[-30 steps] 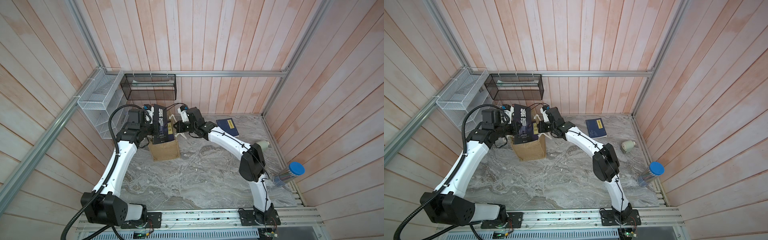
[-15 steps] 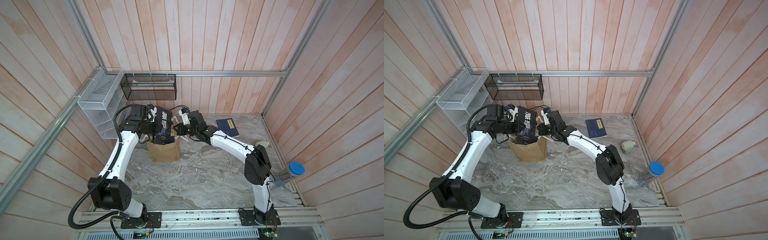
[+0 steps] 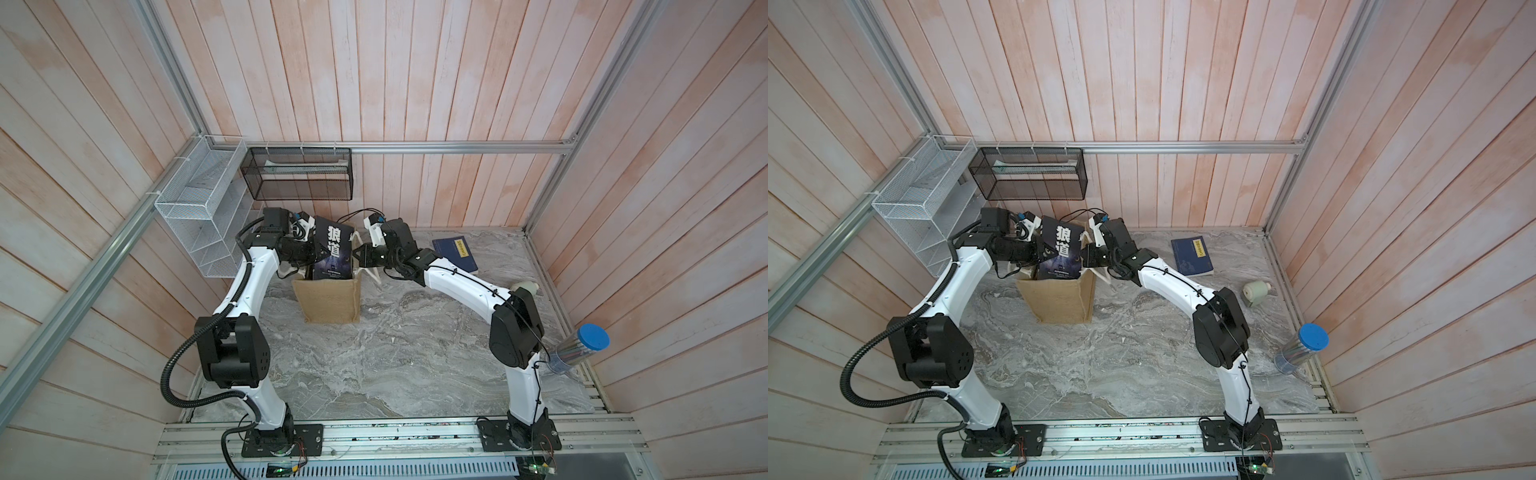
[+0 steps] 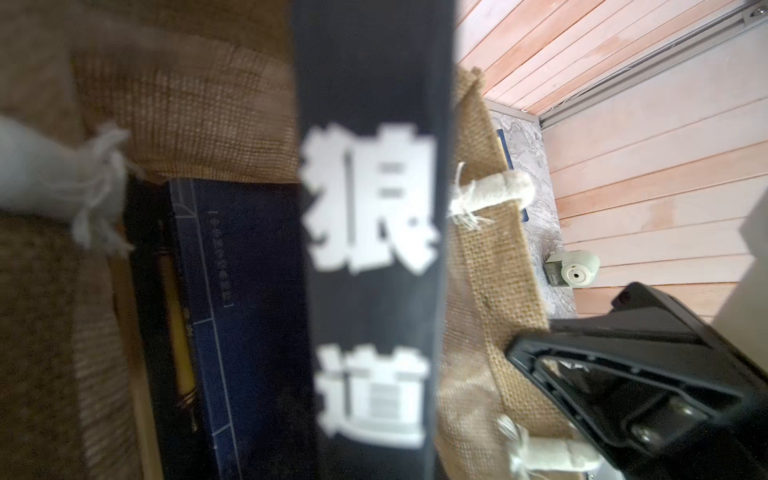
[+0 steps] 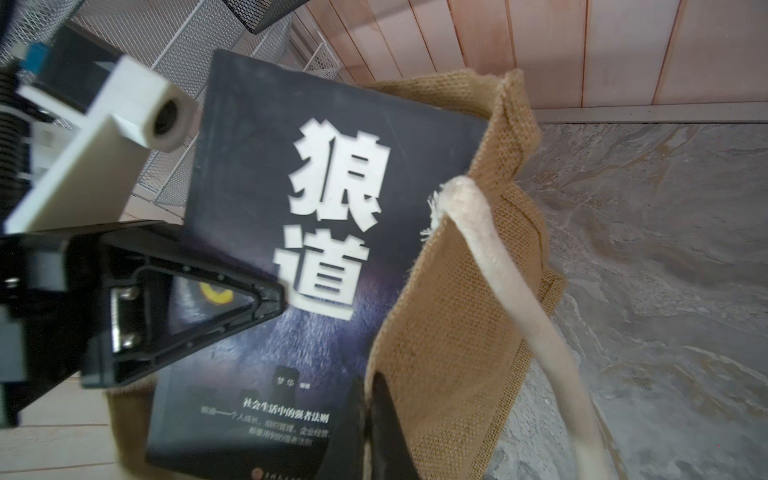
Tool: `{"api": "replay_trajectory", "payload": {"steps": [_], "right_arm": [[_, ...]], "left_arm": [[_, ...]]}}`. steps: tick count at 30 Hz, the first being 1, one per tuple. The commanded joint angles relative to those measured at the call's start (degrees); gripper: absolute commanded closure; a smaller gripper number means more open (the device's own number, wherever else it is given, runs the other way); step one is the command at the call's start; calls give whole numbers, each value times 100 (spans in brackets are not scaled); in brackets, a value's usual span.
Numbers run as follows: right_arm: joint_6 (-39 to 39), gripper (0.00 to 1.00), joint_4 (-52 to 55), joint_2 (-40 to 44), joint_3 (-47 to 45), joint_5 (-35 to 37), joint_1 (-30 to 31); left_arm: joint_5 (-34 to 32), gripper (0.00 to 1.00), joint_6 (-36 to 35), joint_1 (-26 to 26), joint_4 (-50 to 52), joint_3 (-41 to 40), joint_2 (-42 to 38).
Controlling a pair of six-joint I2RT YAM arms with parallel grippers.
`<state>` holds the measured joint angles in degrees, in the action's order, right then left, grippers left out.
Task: Put the books into the canvas bag
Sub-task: Place the book in the canvas bag.
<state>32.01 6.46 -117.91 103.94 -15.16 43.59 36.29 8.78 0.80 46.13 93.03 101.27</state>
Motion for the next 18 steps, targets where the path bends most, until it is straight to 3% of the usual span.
{"api": "replay_trajectory", "payload": {"steps": [1,12,14,18], "right_arm": [[94,100,-406,58,104,-378,35],[19,99,-396,101,111,-341,37],[-96,87,-279,110,174,-297,31],[-455,79,197,123,391,-142,1]], "left_arm": [[375,90,-144,33,19,-198,211],[-365,61,-271,169,1,71,-129],[-599,58,-259,171,85,238,-279],[-951,55,-186,160,14,458,-767]]}}
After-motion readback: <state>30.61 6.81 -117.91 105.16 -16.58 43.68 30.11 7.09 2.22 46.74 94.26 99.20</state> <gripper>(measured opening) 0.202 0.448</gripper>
